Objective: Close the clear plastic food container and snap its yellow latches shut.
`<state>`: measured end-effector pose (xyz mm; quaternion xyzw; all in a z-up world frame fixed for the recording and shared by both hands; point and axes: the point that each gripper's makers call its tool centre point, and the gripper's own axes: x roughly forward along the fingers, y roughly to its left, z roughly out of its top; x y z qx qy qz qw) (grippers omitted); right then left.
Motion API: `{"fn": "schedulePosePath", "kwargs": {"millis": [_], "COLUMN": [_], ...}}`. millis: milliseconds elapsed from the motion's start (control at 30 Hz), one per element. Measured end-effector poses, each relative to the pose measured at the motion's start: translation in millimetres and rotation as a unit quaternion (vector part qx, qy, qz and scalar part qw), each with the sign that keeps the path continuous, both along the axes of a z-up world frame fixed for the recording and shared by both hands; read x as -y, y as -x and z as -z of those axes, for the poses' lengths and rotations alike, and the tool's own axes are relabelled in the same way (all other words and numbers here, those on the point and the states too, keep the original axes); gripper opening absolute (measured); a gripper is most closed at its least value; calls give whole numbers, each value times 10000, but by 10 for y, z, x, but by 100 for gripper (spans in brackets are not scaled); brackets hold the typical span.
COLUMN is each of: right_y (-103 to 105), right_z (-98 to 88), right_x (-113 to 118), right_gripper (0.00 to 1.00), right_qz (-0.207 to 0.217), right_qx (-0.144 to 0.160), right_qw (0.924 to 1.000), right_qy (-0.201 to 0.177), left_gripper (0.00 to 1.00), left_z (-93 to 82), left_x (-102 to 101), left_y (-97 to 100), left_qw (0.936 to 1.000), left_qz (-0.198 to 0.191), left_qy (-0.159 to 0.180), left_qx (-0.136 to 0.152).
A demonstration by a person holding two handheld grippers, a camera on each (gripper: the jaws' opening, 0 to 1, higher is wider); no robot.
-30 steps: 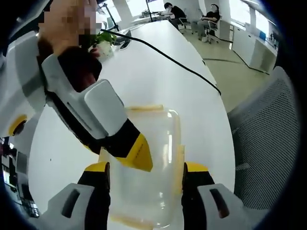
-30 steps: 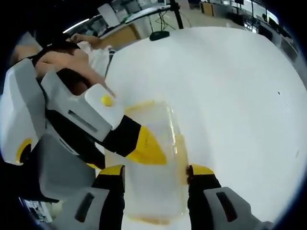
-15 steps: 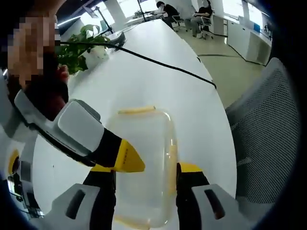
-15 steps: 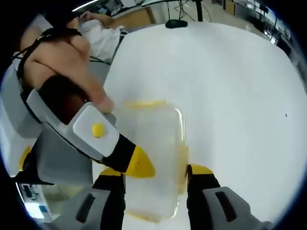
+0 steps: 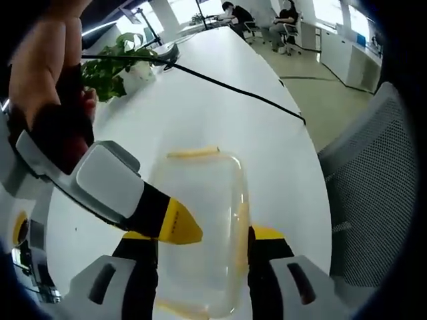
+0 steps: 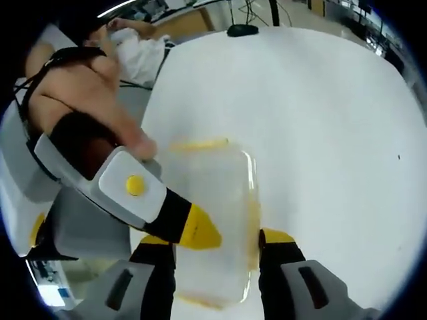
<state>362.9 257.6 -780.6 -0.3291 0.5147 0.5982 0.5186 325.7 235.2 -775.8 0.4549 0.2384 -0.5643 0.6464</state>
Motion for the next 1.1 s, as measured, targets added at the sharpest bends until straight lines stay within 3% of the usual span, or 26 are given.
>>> {"fn": "schedulePosePath", "kwargs": {"millis": [167, 333, 533, 667, 767, 967, 1100], "right_y": [11, 31, 33, 35, 40, 54, 40], "right_z": [-28, -58, -97, -100, -94, -113, -117], "right_x": [-5, -7, 6, 8, -11, -37, -43], "right_gripper": [48, 48, 48, 48, 48, 47, 49], "right_qz": [-98, -81, 13, 126, 128, -80, -52], "right_qx": [283, 572, 805, 860, 886, 1049, 1131], "right_qw": [9995, 9983, 9966, 9956, 9951, 9922, 9908], "right_qy": [44, 30, -197, -364, -428, -671, -747], "left_gripper": [53, 54, 54, 53, 56, 62, 77], "left_z": [3, 24, 1, -26, -4, -21, -45], "left_x": [6, -3, -10, -24, -42, -41, -28], "left_y": [18, 37, 50, 59, 88, 174, 172], "left_qw": [9999, 9986, 9980, 9995, 9992, 9996, 9994], "left_qz": [34, 168, 242, 79, 225, 145, 43], "left_qy": [-64, -291, -382, -248, -305, -185, -26], "left_qx": [88, 400, 448, 181, 151, -174, -345]}}
